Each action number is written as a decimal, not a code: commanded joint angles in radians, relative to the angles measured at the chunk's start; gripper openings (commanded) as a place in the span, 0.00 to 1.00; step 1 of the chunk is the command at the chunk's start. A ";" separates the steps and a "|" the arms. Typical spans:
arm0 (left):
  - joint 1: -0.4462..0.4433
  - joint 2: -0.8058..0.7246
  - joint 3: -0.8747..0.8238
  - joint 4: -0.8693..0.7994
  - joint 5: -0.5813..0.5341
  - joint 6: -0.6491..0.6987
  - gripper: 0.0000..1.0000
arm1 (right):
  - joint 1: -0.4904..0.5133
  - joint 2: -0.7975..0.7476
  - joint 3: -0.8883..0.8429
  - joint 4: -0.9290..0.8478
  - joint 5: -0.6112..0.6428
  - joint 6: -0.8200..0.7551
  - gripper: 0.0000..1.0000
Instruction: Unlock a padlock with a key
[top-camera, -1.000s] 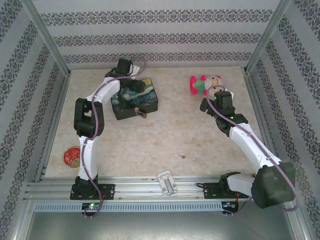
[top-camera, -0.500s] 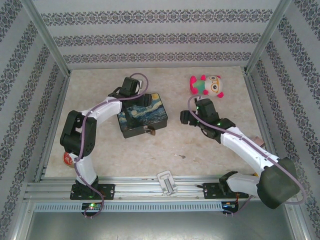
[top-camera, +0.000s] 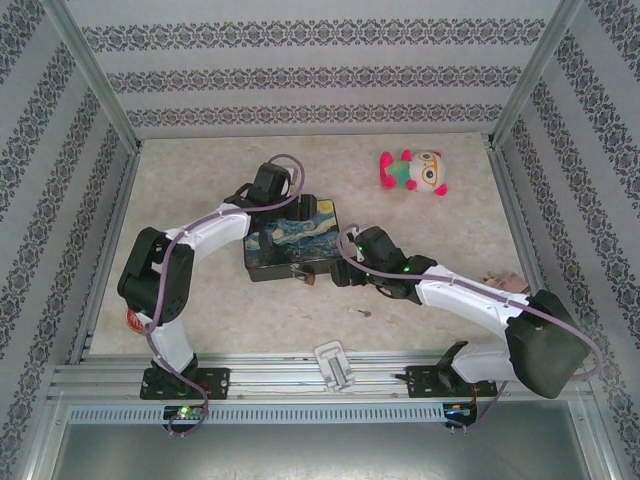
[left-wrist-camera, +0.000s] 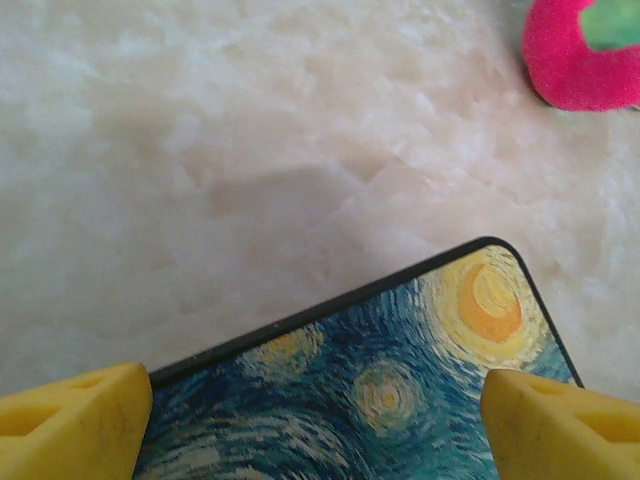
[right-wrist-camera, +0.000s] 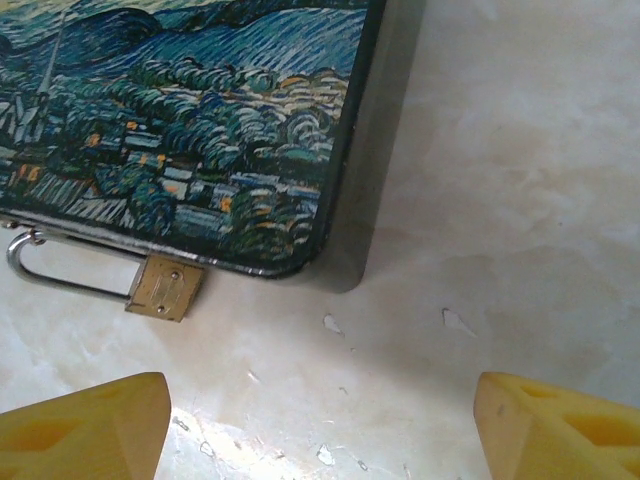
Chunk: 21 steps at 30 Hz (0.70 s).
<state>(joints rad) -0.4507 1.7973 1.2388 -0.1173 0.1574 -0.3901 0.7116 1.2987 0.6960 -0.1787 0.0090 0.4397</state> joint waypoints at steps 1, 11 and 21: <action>-0.019 -0.091 -0.060 -0.012 0.037 -0.054 0.85 | 0.011 0.002 -0.023 0.059 -0.013 0.022 0.78; 0.002 -0.389 -0.214 -0.093 -0.191 -0.012 0.99 | 0.025 -0.025 -0.051 0.064 -0.015 -0.001 0.72; 0.024 -0.580 -0.409 -0.078 -0.383 -0.116 0.99 | 0.029 -0.007 -0.044 0.088 -0.028 -0.029 0.78</action>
<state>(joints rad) -0.4442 1.2415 0.8692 -0.1722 -0.1379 -0.4503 0.7311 1.2800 0.6426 -0.1131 -0.0017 0.4343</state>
